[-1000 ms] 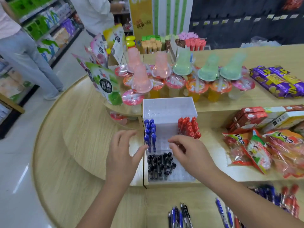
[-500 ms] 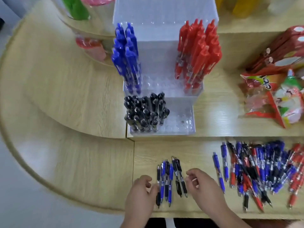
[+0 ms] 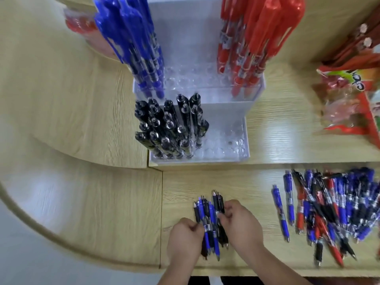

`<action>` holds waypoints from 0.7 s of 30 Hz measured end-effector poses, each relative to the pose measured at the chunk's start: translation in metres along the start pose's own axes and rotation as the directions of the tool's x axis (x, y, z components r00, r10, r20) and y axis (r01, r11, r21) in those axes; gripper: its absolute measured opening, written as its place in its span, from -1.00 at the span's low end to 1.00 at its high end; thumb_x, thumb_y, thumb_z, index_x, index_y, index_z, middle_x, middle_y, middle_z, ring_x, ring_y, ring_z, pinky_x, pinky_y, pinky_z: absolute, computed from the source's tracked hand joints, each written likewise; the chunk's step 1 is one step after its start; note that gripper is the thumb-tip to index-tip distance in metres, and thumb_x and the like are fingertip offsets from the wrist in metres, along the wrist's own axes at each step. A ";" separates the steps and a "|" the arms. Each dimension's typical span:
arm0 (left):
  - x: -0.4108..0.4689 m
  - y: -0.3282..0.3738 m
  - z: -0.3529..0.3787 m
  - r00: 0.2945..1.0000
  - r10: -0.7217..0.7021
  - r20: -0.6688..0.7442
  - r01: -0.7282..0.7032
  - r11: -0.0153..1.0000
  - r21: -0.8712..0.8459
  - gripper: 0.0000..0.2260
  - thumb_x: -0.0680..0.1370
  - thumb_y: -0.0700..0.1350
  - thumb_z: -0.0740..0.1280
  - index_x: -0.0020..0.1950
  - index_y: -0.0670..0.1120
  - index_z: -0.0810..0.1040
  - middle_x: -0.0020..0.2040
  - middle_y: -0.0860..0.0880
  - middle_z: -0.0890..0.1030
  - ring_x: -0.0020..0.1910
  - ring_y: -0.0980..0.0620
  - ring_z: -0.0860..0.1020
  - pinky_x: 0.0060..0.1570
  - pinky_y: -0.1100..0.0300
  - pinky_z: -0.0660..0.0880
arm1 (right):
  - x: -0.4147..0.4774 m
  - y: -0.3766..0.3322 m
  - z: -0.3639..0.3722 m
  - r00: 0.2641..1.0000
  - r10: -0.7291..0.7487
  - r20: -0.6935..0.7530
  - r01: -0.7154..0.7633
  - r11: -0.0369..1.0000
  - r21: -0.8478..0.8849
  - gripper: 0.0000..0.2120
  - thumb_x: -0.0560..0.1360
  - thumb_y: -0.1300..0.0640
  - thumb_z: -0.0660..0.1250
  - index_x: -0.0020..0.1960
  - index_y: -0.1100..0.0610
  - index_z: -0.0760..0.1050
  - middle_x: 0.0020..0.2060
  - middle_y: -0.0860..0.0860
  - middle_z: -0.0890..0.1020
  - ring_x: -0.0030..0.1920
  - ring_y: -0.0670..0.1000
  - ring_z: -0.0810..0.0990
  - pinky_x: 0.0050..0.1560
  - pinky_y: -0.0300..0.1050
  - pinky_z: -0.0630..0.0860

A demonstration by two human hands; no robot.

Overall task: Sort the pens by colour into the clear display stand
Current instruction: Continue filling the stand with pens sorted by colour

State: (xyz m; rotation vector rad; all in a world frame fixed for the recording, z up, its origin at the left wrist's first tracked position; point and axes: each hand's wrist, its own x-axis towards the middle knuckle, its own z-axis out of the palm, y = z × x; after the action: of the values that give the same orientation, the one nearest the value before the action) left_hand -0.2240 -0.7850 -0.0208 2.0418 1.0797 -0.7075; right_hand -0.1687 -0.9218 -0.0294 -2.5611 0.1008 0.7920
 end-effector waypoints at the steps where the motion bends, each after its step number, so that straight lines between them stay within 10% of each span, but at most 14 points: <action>1: 0.000 0.002 -0.002 1.000 -0.006 0.013 0.006 1.000 0.003 -0.85 0.51 0.09 0.34 -0.16 0.05 0.54 -0.34 0.10 0.62 -0.34 0.16 0.58 -0.29 0.19 0.56 | 0.001 -0.002 -0.001 1.000 0.018 0.004 -0.018 1.000 0.024 -0.81 0.52 -0.09 0.32 0.11 -0.09 0.48 -0.27 -0.21 0.55 -0.23 -0.14 0.58 -0.25 -0.14 0.56; 12: 0.010 0.004 -0.031 0.995 0.096 0.017 -0.094 0.991 -0.095 -0.87 0.50 -0.06 0.33 -0.24 -0.04 0.49 -0.41 0.04 0.55 -0.45 0.11 0.45 -0.41 0.21 0.36 | 0.014 -0.019 -0.005 0.996 0.029 -0.078 -0.039 0.992 -0.121 -0.83 0.53 -0.07 0.26 0.07 -0.05 0.48 -0.16 -0.14 0.56 -0.22 -0.05 0.54 -0.37 -0.19 0.38; 21: -0.023 0.029 -0.096 0.966 0.204 0.158 -0.134 0.919 -0.371 -0.97 0.49 -0.18 0.35 -0.13 -0.07 0.53 -0.28 0.00 0.56 -0.30 0.10 0.51 -0.26 0.26 0.45 | -0.025 -0.046 -0.074 0.989 -0.104 0.107 0.075 0.966 0.247 -0.88 0.48 0.00 0.40 -0.17 -0.11 0.46 -0.31 -0.17 0.61 -0.28 -0.22 0.57 -0.19 -0.18 0.57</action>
State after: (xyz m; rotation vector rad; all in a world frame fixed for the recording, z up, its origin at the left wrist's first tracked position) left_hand -0.1980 -0.7312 0.0629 1.6904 0.8367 -0.5596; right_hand -0.1419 -0.9156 0.0571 -2.2670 0.0404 0.8413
